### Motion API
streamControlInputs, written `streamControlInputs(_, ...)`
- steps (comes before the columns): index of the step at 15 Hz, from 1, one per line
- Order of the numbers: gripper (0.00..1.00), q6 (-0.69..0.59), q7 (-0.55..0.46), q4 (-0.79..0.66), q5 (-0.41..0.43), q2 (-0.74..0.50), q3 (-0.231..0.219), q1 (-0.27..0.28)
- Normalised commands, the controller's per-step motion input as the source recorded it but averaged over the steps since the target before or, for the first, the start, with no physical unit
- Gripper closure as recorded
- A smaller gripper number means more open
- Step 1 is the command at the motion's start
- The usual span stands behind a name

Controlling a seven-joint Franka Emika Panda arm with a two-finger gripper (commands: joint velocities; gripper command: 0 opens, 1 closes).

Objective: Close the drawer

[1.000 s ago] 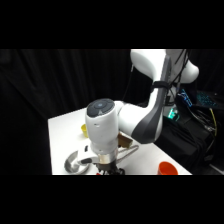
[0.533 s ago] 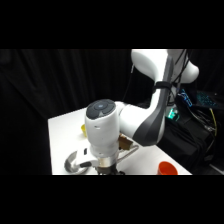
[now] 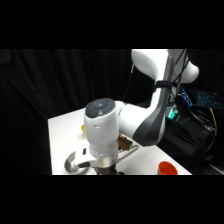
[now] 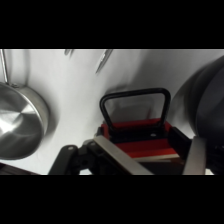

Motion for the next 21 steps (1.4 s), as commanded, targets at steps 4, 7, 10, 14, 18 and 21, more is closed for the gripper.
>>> streamControlInputs(4, 0.0, -0.09, -0.02, 0.19, -0.085, 0.06, -0.015, 0.033)
streamControlInputs(7, 0.0, -0.11, -0.01, 0.22, -0.093, 0.11, -0.028, 0.042)
streamControlInputs(10, 0.0, -0.11, -0.01, 0.24, -0.087, 0.12, -0.029, 0.035)
streamControlInputs(14, 0.0, -0.14, -0.03, 0.28, -0.055, 0.13, -0.018, 0.006)
streamControlInputs(18, 0.0, -0.07, 0.02, 0.14, -0.003, 0.07, 0.006, 0.001)
streamControlInputs(21, 0.0, -0.09, 0.04, 0.28, 0.02, 0.16, 0.028, 0.032)
